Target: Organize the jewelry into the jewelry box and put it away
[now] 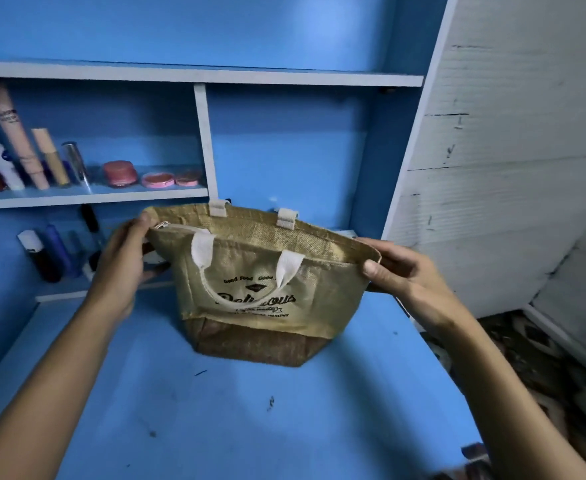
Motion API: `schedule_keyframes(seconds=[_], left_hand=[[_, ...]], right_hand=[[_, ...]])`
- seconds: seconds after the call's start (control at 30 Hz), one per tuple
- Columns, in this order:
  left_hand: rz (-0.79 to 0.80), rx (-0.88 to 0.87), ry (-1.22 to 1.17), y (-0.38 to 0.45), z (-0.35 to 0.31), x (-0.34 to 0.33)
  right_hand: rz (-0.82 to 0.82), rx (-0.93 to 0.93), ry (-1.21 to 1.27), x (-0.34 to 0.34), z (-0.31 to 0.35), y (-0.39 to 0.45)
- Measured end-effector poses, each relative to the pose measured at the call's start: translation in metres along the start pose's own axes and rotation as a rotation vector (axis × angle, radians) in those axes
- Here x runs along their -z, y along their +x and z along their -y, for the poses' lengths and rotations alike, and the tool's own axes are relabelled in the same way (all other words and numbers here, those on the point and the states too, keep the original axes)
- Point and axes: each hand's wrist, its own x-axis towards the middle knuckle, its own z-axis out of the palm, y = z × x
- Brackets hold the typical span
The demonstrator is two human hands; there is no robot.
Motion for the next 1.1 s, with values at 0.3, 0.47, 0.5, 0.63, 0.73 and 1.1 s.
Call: schedule_keyframes(seconds=[0.3,0.47,0.5,0.63,0.73,1.1], left_hand=[[0.205,0.068,0.022,0.012,0.012,-0.087],[0.356,0.133,0.012,0.008,0.02,-0.135],[0.4,0.147,0.019,0.006,0.02,-0.146],[0.472,0.197,0.006,0.01,0.023,-0.18],[0.5,0.253,-0.021,0.014,0.026,-0.195],[0.562,0.261,-0.031,-0.007,0.026,-0.225]], right_hand=[[-0.141,0.046,-0.072,0.027,0.01,-0.067],[-0.201,0.054,-0.093,0.041,0.015,-0.101],[-0.212,0.061,-0.092,0.043,0.015,-0.109],[-0.234,0.078,-0.111,0.045,0.011,-0.128],[-0.224,0.09,-0.114,0.04,0.011,-0.137],[-0.248,0.065,-0.114,0.034,0.014,-0.154]])
